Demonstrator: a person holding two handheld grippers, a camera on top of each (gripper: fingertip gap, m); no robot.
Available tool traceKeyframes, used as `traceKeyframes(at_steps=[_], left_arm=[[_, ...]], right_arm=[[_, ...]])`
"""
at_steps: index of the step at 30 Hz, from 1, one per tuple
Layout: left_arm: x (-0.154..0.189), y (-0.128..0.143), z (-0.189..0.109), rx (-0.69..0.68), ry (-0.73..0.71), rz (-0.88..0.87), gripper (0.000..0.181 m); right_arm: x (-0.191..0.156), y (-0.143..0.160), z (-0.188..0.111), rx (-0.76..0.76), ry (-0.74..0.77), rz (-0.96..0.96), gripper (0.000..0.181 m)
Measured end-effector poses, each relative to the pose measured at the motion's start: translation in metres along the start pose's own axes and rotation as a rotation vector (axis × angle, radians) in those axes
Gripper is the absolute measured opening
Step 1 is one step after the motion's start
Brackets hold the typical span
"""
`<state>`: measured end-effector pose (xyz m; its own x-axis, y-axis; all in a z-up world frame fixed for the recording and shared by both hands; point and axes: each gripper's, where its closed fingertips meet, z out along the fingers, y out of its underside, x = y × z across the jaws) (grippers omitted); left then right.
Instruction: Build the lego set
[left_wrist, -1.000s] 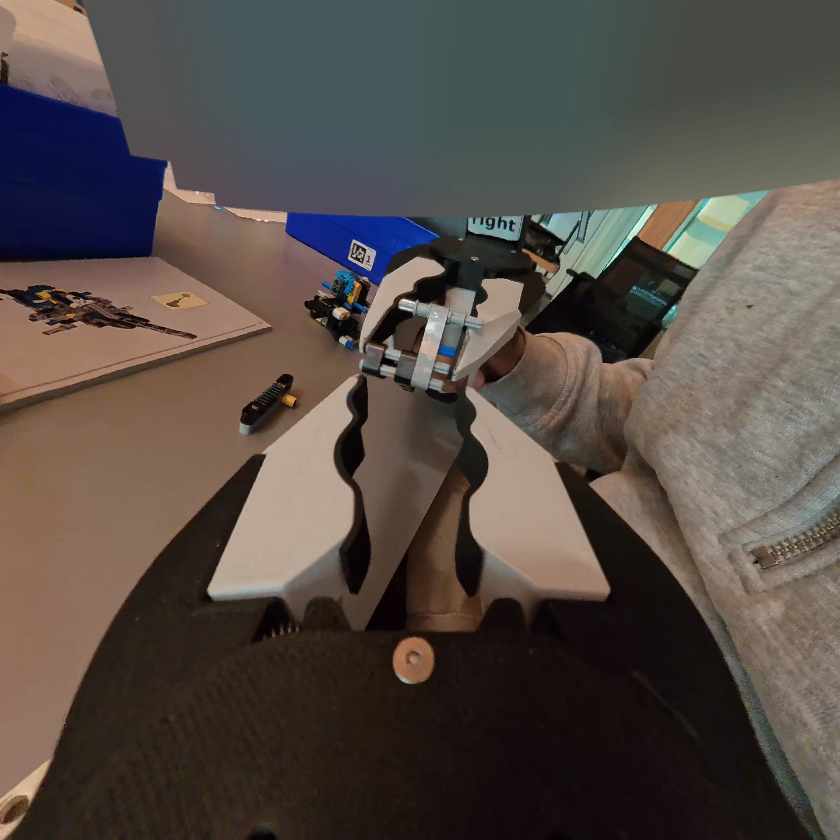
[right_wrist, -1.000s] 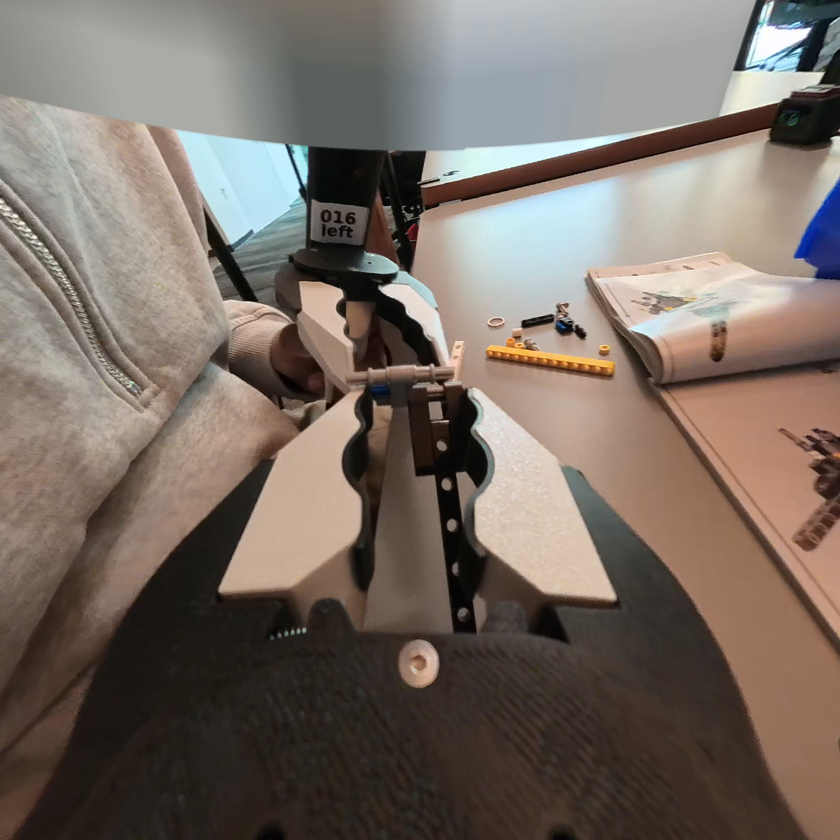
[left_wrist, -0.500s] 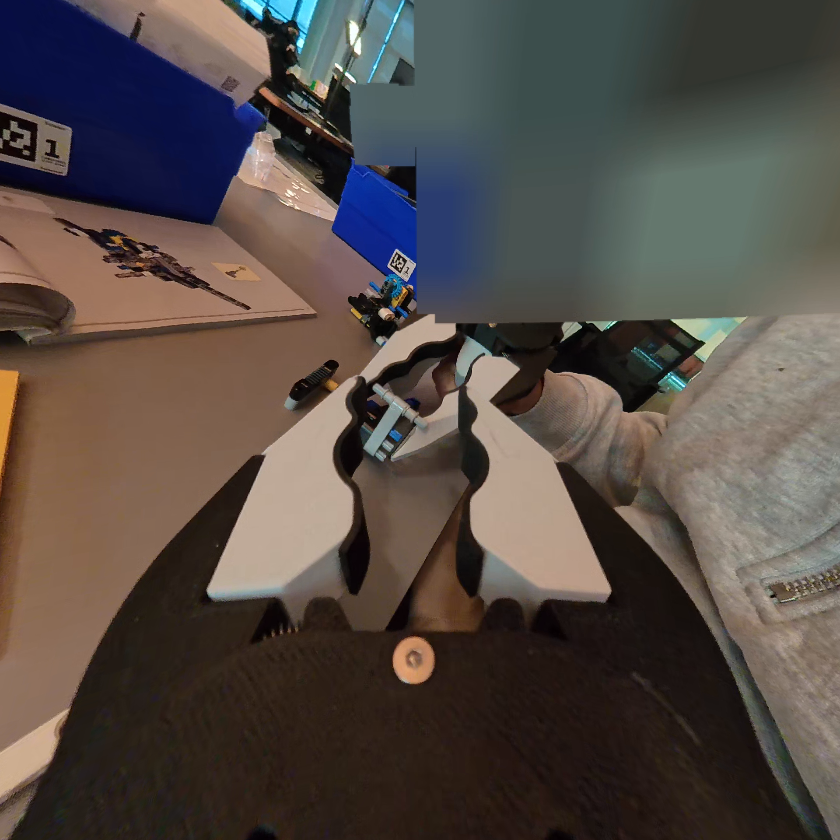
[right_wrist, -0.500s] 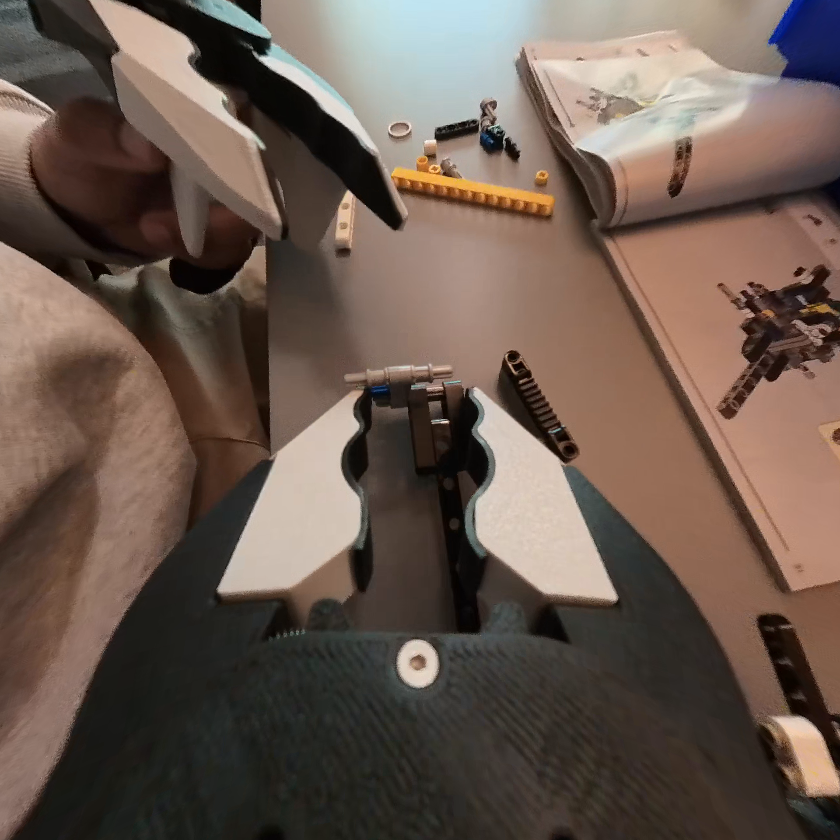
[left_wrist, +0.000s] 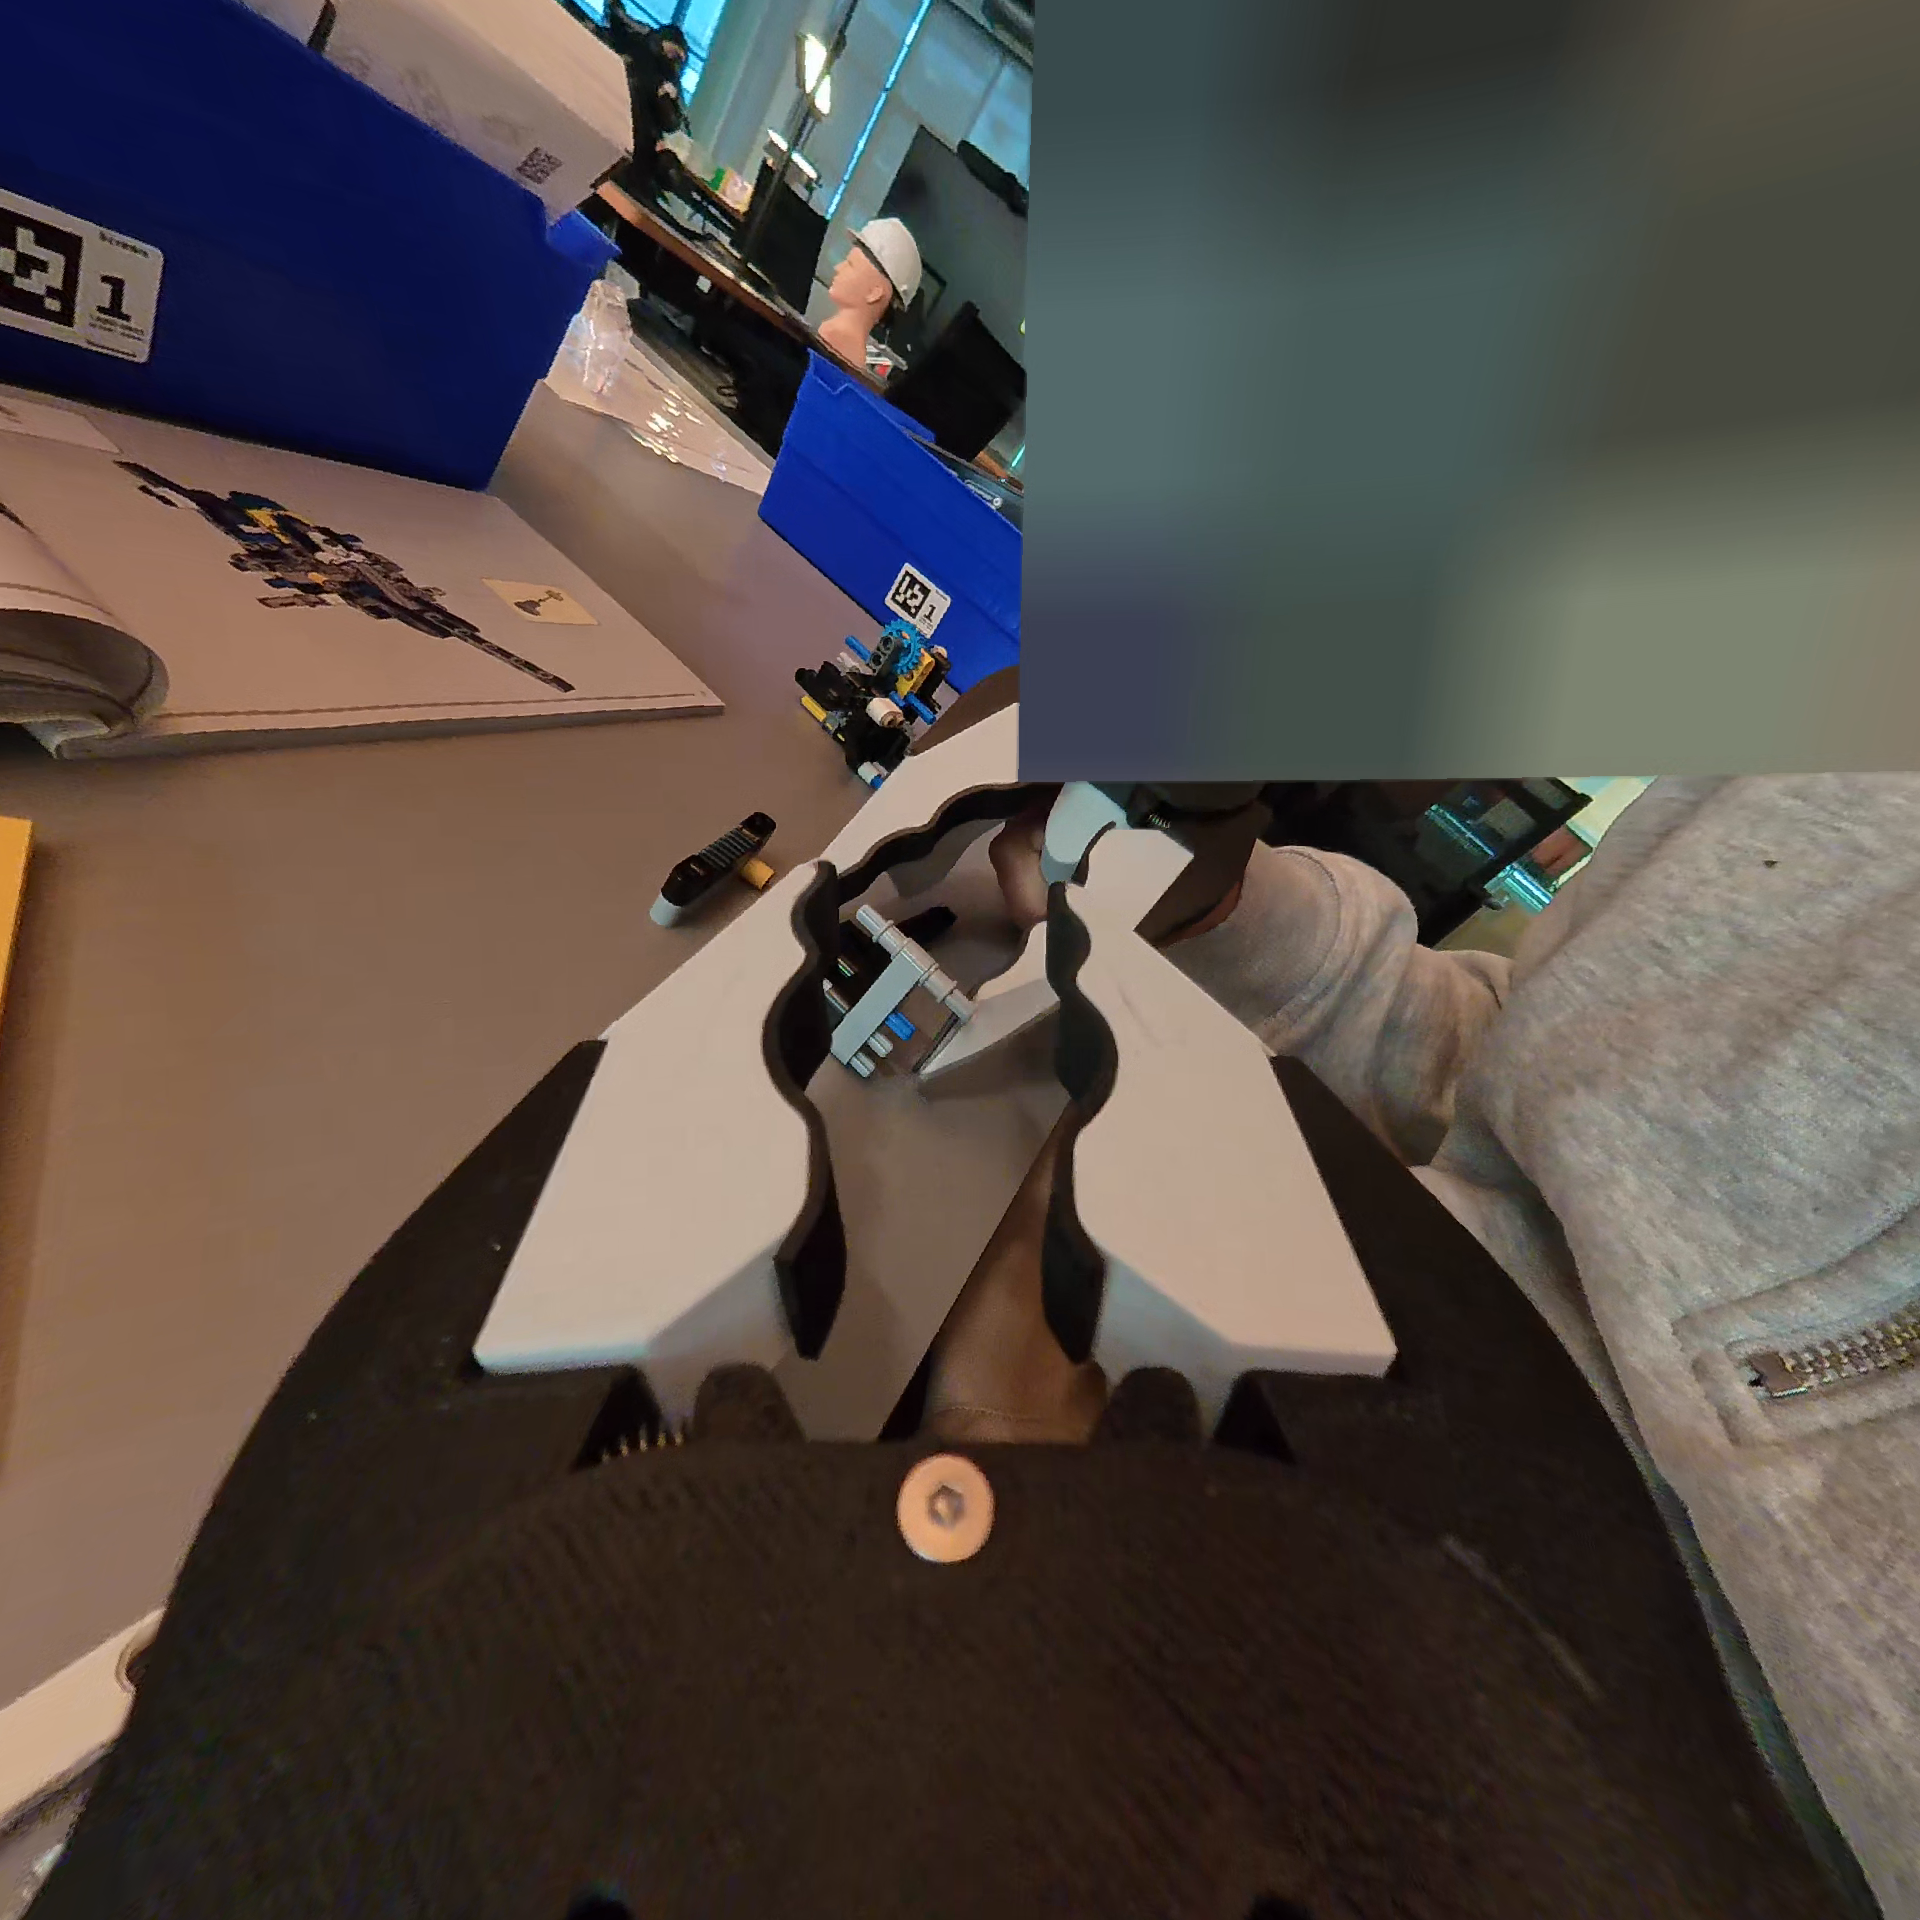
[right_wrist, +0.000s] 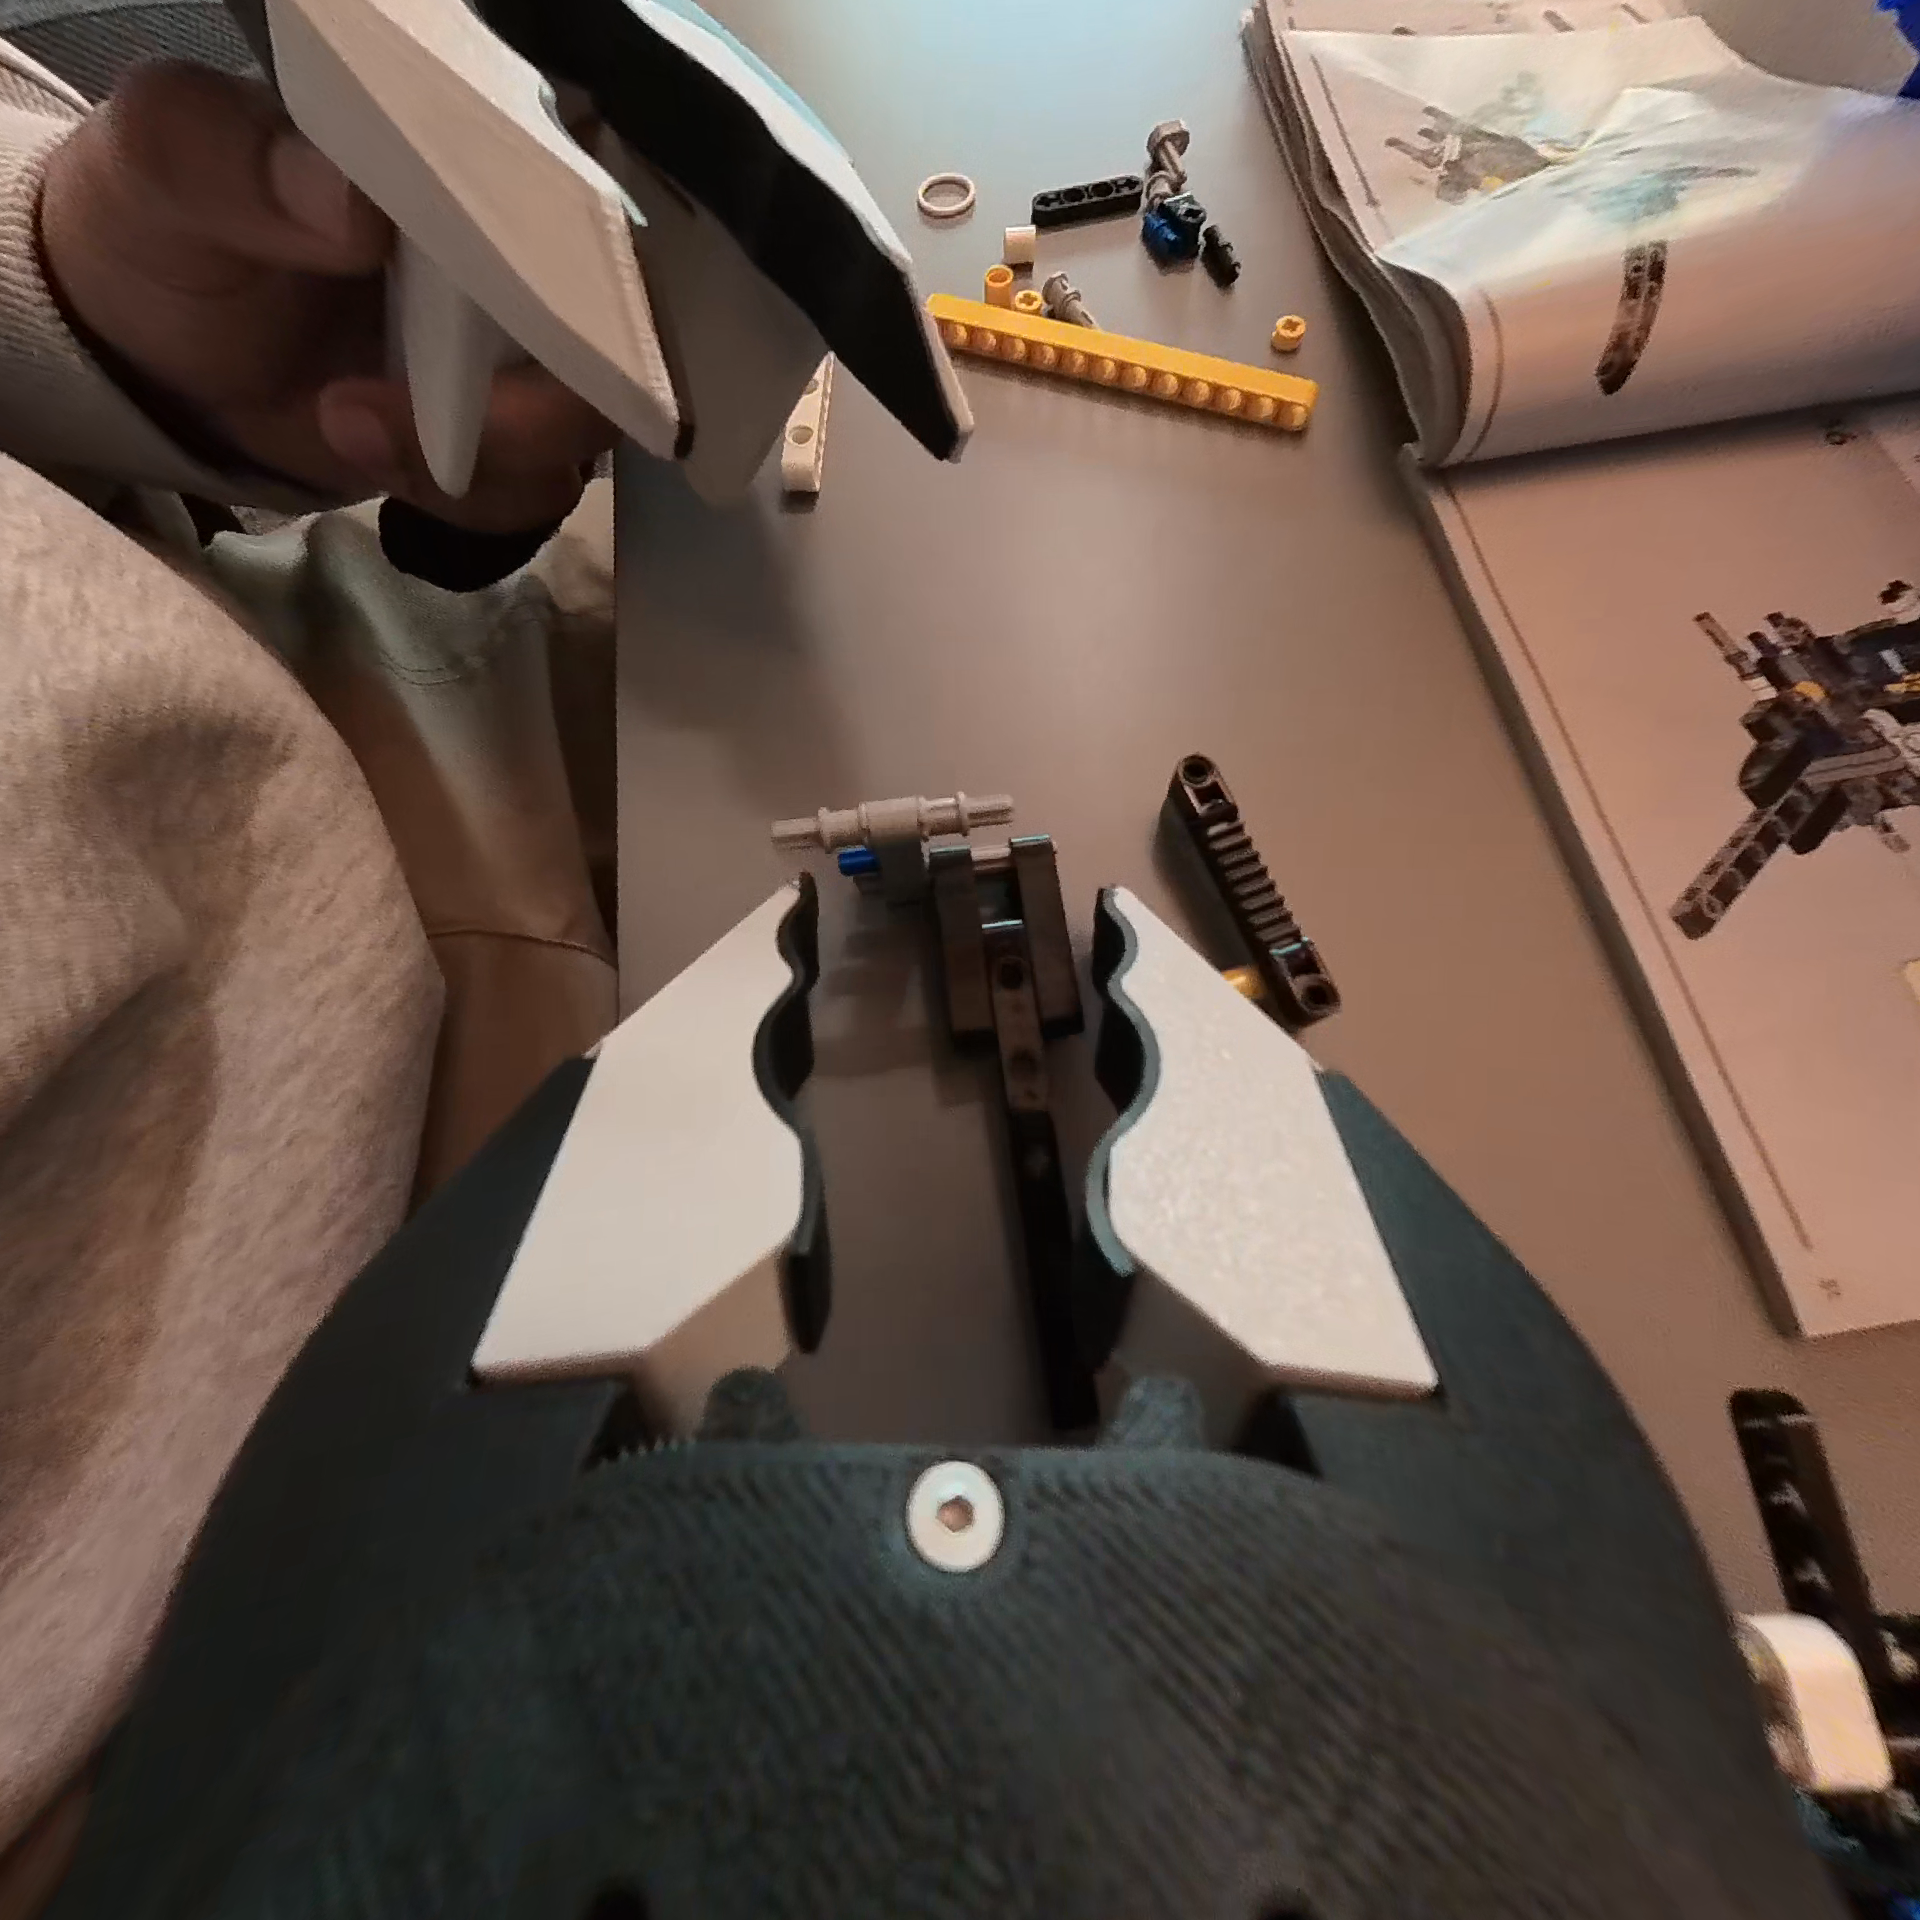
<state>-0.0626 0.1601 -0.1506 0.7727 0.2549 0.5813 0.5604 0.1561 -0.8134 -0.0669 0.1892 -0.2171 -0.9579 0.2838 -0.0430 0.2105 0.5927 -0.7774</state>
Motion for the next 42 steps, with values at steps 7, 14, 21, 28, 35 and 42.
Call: traceKeyframes(at_steps=[7, 14, 21, 28, 35, 42], left_arm=[[0.000, 0.001, 0.001, -0.004, 0.004, -0.008, 0.037], [0.000, 0.002, 0.001, -0.005, 0.009, -0.016, 0.036], [0.000, 0.002, 0.001, -0.006, 0.011, -0.022, 0.036], [0.000, 0.002, 0.001, -0.006, 0.011, -0.025, 0.036], [-0.001, 0.003, 0.001, -0.005, 0.010, -0.030, 0.036], [-0.001, 0.003, 0.001, -0.004, 0.010, -0.034, 0.036]], right_arm=[[0.000, -0.003, -0.002, 0.026, -0.018, 0.017, 0.050], [-0.001, -0.005, 0.003, 0.022, -0.002, -0.008, 0.043], [0.000, -0.005, 0.003, 0.022, 0.005, -0.011, 0.042], [0.002, -0.005, 0.003, 0.023, 0.013, -0.011, 0.047], [0.002, -0.003, 0.004, 0.009, 0.020, -0.022, 0.048], [0.003, 0.001, 0.008, -0.026, 0.049, -0.064, 0.045]])
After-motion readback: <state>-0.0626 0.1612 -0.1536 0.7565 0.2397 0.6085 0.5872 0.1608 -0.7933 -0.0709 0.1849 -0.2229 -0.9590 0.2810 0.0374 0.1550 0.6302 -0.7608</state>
